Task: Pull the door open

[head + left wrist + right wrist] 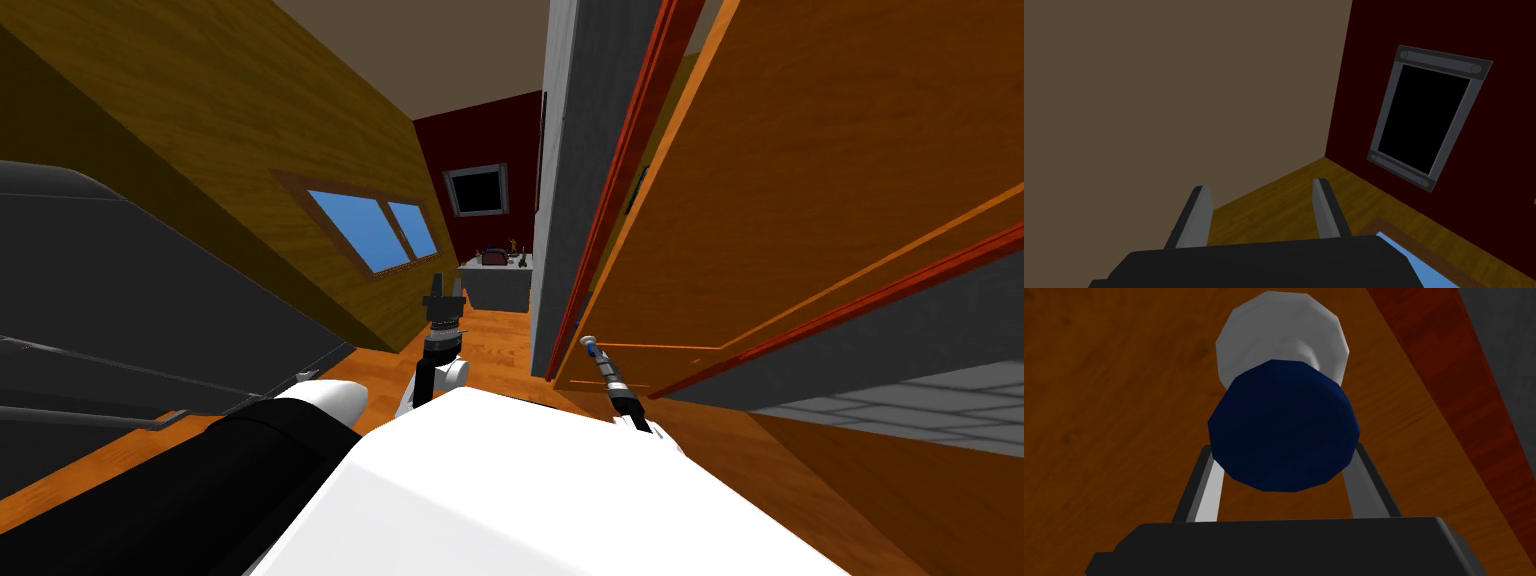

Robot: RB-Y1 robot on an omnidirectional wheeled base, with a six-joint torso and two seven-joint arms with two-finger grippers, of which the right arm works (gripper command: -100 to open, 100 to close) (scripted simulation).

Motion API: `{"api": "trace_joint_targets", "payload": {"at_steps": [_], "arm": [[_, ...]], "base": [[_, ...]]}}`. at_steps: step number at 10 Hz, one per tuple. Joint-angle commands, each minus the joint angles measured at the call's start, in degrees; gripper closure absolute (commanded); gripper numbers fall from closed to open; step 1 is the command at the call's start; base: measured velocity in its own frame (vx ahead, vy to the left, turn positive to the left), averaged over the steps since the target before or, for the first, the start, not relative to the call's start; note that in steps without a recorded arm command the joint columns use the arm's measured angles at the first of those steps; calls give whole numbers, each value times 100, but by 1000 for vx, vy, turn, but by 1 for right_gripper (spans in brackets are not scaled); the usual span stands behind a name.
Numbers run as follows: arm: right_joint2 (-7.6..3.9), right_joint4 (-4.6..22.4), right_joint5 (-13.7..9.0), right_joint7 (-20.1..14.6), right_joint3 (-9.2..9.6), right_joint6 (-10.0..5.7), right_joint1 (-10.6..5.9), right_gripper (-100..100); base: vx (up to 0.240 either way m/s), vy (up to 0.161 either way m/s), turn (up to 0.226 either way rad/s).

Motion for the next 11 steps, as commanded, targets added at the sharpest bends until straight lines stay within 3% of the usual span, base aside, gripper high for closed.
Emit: {"api": "trace_joint_targets", "payload": {"at_steps": [1, 6, 8, 11], "arm": [[87, -21, -56, -286, 102, 16, 47, 100], [83, -39, -225, -777, 143, 45, 52, 100], [79, -58, -406, -1159, 186, 76, 56, 100], [79, -58, -406, -1251, 186, 76, 56, 100]], "base": [[-42, -26, 101], [-36, -24, 55], [-53, -28, 93], [-20, -19, 23]]}}
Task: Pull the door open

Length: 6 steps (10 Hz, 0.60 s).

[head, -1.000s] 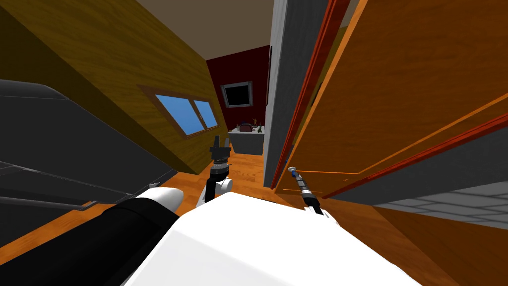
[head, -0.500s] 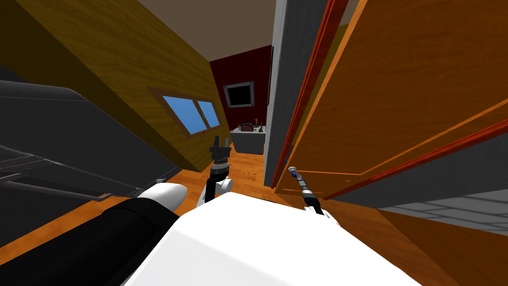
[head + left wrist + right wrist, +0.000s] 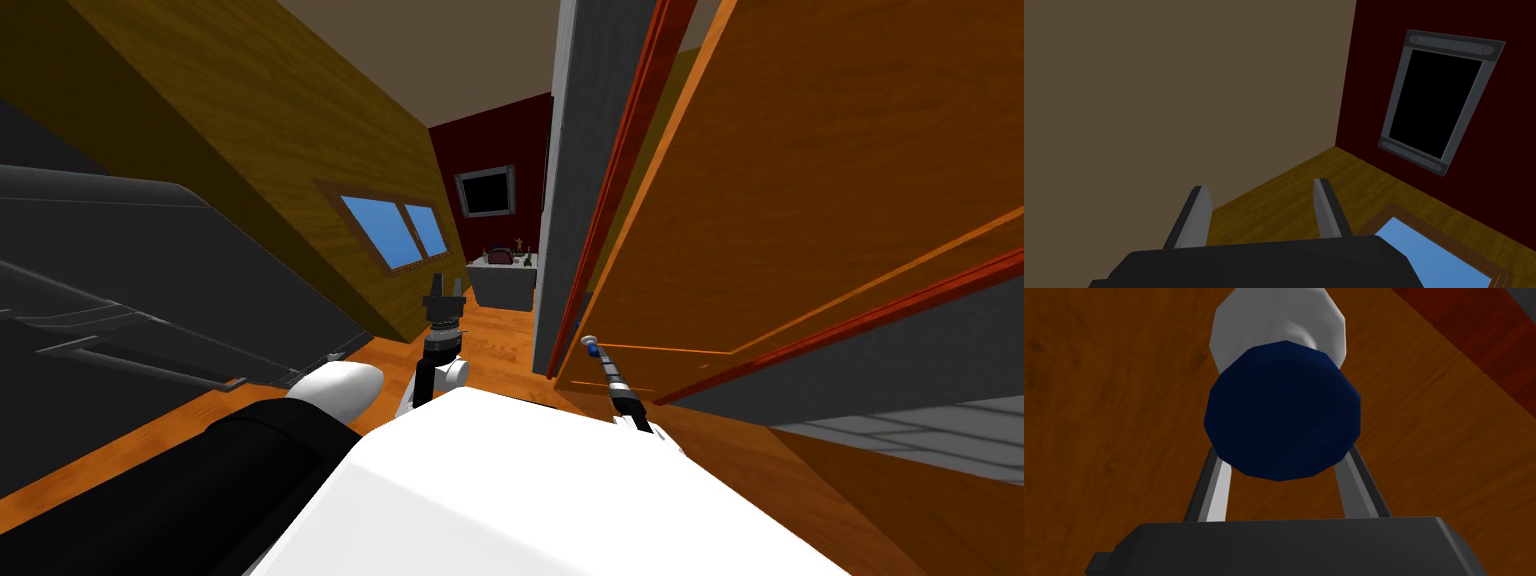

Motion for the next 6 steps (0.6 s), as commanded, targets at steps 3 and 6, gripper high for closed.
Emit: {"api": "trace_joint_targets", "payload": {"at_steps": [3, 6], "arm": [[106, -78, -141, -487, 127, 69, 48, 100], [101, -99, -334, -945, 174, 102, 53, 100]], "base": [[-45, -24, 84], [-39, -30, 76]]}}
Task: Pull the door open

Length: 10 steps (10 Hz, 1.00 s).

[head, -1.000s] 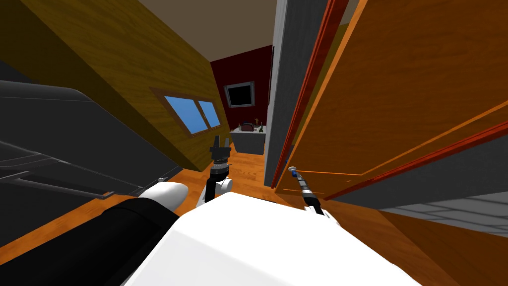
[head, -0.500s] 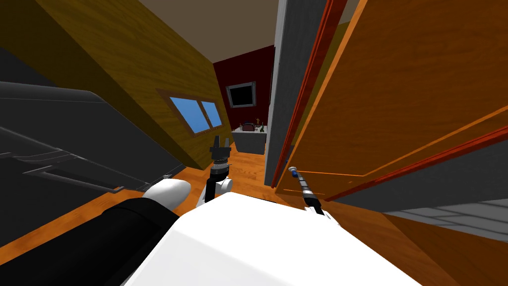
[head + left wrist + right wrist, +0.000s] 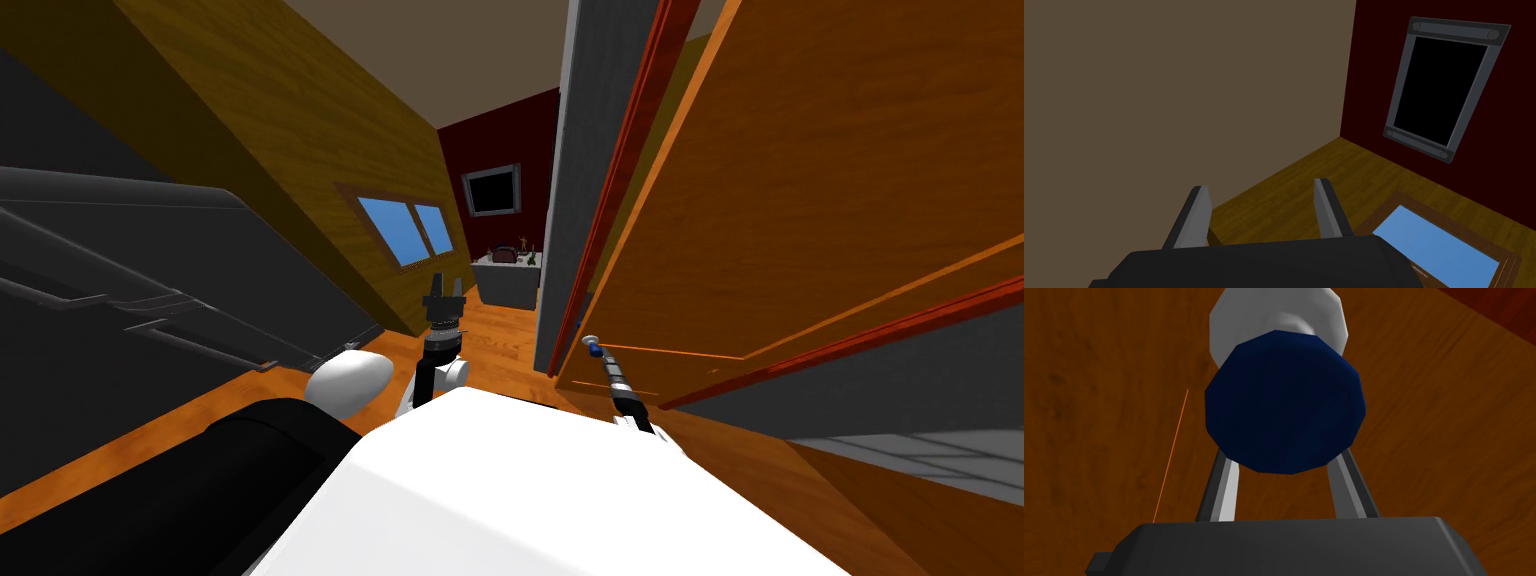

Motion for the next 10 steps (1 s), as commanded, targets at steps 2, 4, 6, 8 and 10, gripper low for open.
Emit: {"api": "trace_joint_targets", "payload": {"at_steps": [2, 4, 6, 8, 10], "arm": [[125, 40, -99, -388, 130, -1, -33, 100], [122, 30, -196, -626, 153, 15, -30, 100], [120, 19, -293, -864, 177, 32, -28, 100], [117, 9, -393, -1102, 201, 49, -25, 100], [115, -2, -492, -1340, 224, 66, -23, 100]], "base": [[-56, -37, 73], [-31, -25, 71], [-44, -21, 84], [-45, -36, 70], [-35, -26, 80]]}}
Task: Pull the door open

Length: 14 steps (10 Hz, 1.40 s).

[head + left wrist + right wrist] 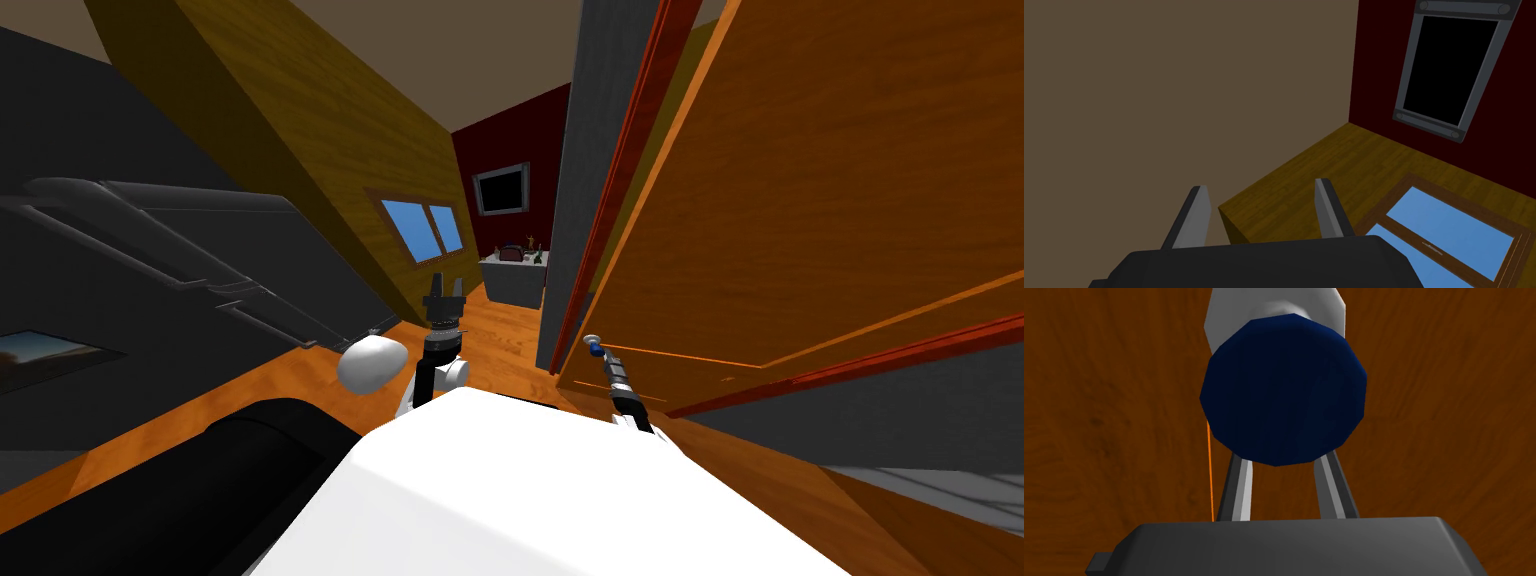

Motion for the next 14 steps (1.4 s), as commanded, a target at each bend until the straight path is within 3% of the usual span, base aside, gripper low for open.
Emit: {"api": "trace_joint_targets", "payload": {"at_steps": [1, 3, 5, 7, 11, 13, 14], "arm": [[97, -73, -64, -286, 132, -1, 10, 100], [94, -84, -164, -531, 156, 16, 13, 100], [94, -84, -164, -552, 156, 16, 13, 100], [89, -105, -362, -936, 204, 50, 17, 100], [84, -126, -561, -1471, 252, 84, 22, 100], [84, -126, -561, -1505, 252, 84, 22, 100], [82, -137, -660, -1743, 276, 101, 25, 100]], "base": [[-37, -19, 92], [-42, -22, 68], [-29, -13, 21], [-37, -29, 96], [-47, -27, 81], [-25, -14, 22], [-35, -11, 100]]}}
